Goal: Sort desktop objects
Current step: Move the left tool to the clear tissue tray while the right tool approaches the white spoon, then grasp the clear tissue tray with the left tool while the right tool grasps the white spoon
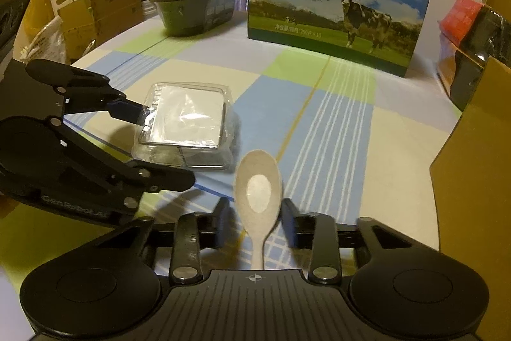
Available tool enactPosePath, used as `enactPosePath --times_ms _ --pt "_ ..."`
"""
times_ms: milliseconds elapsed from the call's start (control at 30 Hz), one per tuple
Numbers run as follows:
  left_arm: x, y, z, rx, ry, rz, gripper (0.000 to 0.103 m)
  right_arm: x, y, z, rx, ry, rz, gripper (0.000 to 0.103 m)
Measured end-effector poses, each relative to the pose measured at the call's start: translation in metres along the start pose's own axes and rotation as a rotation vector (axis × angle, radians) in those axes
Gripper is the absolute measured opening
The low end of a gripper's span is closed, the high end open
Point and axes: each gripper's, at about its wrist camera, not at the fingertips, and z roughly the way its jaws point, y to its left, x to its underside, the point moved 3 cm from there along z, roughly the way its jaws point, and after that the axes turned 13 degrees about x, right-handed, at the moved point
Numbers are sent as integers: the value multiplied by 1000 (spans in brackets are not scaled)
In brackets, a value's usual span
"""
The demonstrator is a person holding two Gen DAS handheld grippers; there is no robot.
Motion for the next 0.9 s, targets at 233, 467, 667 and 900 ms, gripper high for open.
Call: enactPosePath --times_ms 233,467,667,900 --pt "1 0 -2 -6 1 -71 40 2 -2 -6 11 23 24 27" --pt "16 -24 -24 -48 38 -204 31 17 -9 -30 13 73 103 27" --pt "40 -73 -56 -79 62 -275 31 43 -14 -74 20 105 153 27" --pt "72 -129 -103 -88 63 -330 31 89 -12 -130 23 141 186 27"
